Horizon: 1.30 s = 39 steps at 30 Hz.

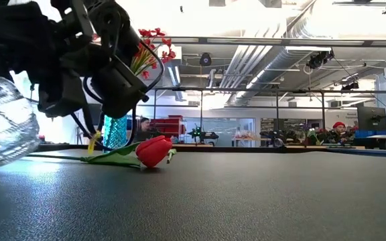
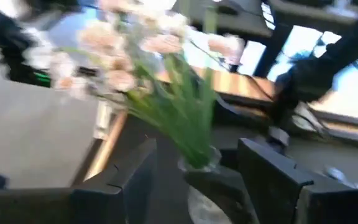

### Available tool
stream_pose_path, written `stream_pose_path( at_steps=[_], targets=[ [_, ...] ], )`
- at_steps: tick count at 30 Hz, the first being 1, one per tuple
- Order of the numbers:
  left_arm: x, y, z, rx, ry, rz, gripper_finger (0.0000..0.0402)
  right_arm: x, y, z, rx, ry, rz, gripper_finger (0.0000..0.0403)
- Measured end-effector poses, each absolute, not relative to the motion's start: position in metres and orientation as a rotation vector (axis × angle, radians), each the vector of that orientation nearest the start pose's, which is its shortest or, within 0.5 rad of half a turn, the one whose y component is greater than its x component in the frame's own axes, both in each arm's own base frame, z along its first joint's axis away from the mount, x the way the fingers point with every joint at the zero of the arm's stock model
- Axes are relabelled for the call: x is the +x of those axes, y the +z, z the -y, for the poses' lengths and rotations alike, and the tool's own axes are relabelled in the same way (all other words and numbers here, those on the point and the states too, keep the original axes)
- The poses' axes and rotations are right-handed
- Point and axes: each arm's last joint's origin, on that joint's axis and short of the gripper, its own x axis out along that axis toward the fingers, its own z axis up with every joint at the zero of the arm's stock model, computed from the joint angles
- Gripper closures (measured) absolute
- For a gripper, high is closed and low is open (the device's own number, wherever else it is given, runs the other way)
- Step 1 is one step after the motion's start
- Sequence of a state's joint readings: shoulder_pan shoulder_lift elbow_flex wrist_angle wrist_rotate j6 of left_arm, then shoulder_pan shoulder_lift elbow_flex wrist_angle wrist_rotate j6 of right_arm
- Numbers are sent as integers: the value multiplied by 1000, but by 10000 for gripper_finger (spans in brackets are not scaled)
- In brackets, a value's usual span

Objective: Sort flowers into vase by color
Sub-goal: Adjust the transparent vase

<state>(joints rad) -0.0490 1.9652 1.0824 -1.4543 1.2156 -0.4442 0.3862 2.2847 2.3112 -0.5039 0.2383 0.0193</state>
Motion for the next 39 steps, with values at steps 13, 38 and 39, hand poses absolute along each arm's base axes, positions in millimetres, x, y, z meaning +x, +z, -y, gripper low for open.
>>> stream_pose_path(
  at_steps=[13, 38, 39],
  targets=[
    [296, 154, 16, -1688, -184, -2070, 204, 437, 318, -205, -158, 94, -826, 192],
    [332, 171, 20, -1764, -208, -1966, 204, 448, 297, -239, -206, -113, -643, 186],
    [332, 171, 21, -1761, -210, -1967, 204, 451, 296, -236, -201, -96, -648, 183]
  ],
)
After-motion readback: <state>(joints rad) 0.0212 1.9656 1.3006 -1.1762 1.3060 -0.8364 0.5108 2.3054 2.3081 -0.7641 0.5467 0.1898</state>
